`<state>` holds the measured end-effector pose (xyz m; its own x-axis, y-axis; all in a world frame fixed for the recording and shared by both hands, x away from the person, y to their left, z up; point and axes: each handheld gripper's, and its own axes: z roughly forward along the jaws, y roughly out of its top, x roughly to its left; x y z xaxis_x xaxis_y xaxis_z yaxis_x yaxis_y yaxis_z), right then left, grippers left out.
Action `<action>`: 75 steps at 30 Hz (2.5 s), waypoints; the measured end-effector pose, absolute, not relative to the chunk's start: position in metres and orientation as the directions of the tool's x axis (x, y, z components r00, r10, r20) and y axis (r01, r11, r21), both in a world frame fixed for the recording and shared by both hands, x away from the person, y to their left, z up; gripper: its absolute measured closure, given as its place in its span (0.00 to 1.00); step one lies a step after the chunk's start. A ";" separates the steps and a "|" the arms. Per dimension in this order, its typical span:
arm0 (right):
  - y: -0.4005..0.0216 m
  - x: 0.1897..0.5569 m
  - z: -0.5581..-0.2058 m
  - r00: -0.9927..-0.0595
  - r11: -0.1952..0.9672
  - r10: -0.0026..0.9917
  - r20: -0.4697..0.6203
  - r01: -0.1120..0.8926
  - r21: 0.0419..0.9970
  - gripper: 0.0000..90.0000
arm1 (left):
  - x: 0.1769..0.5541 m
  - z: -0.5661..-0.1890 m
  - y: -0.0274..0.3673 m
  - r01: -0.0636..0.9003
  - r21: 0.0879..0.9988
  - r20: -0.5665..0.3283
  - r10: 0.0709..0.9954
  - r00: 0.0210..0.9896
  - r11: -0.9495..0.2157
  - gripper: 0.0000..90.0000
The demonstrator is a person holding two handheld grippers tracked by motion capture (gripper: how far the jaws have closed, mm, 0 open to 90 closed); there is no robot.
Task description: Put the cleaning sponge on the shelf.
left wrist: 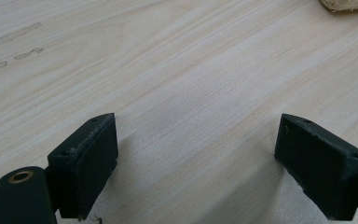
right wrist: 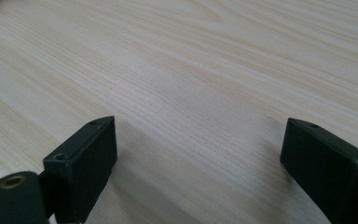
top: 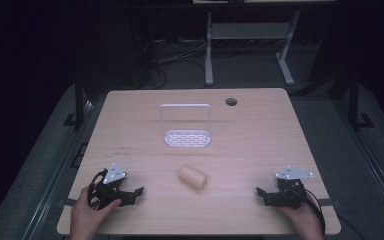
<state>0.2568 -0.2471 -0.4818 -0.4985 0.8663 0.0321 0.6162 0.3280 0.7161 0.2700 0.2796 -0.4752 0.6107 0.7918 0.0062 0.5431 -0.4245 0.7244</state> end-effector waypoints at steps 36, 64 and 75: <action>-0.227 0.270 -0.462 -0.572 0.378 0.819 0.050 0.603 0.702 0.15 | 0.270 -0.475 0.280 0.543 0.724 0.006 0.792 0.611 -0.425 0.14; -0.195 0.284 -0.450 -0.644 0.428 0.764 0.040 0.552 0.716 0.15 | 0.270 -0.475 0.280 0.543 0.724 0.006 0.792 0.611 -0.425 0.14; -0.185 0.289 -0.447 -0.665 0.443 0.746 0.035 0.536 0.718 0.15 | 0.270 -0.475 0.280 0.543 0.724 0.007 0.792 0.611 -0.425 0.14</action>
